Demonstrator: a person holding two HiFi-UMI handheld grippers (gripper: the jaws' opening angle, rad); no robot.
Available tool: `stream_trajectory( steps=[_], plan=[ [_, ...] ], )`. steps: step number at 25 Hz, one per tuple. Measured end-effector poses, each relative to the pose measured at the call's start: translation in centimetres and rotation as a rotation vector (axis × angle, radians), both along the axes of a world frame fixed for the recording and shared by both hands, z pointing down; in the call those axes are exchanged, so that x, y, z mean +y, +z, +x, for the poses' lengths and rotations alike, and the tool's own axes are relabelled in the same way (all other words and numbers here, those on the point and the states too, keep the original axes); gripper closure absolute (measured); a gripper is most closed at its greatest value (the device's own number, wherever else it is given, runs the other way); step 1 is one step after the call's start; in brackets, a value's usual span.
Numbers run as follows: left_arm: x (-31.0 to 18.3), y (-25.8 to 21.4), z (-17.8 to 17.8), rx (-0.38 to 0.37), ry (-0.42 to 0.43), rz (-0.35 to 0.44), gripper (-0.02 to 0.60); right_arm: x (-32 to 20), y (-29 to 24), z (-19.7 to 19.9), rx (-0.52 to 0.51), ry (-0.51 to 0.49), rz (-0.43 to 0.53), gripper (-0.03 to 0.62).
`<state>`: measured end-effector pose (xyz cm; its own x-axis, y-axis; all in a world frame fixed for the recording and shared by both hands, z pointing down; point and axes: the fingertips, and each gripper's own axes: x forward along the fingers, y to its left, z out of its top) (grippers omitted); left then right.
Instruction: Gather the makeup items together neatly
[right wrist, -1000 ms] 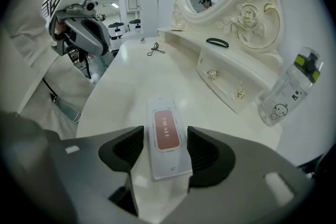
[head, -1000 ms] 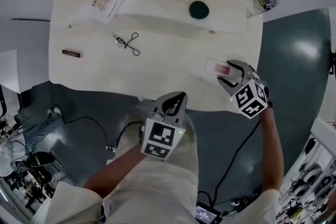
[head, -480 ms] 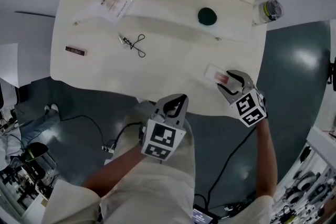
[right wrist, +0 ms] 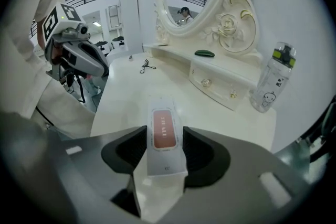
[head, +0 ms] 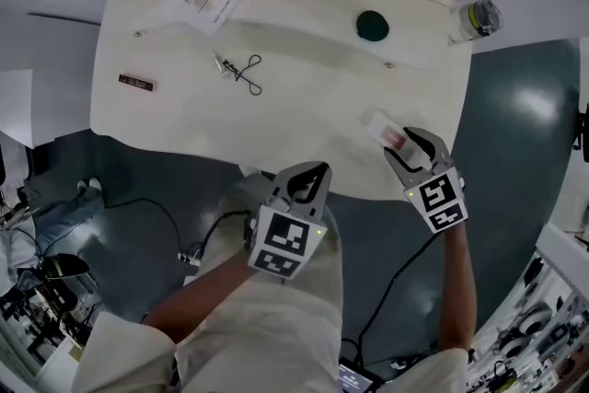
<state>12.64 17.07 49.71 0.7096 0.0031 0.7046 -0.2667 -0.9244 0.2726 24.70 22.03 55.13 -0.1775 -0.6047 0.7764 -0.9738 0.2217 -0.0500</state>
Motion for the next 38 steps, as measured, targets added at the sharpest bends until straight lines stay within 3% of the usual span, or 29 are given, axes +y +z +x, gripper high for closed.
stream_trajectory(
  steps=[18,27,38],
  plan=[
    [-0.5,0.1,-0.3,0.005,-0.004,0.002,0.577,-0.1,-0.4,-0.4,-0.030,0.288,0.048,0.388],
    [-0.5,0.2,-0.4,0.007,0.001,0.000,0.577,1.1,-0.8,0.9,-0.028,0.517,0.074,0.388],
    [-0.6,0.3,-1.1,0.007,0.014,0.003,0.577,1.3,-0.2,-0.5,-0.049,0.694,0.073,0.388]
  ],
)
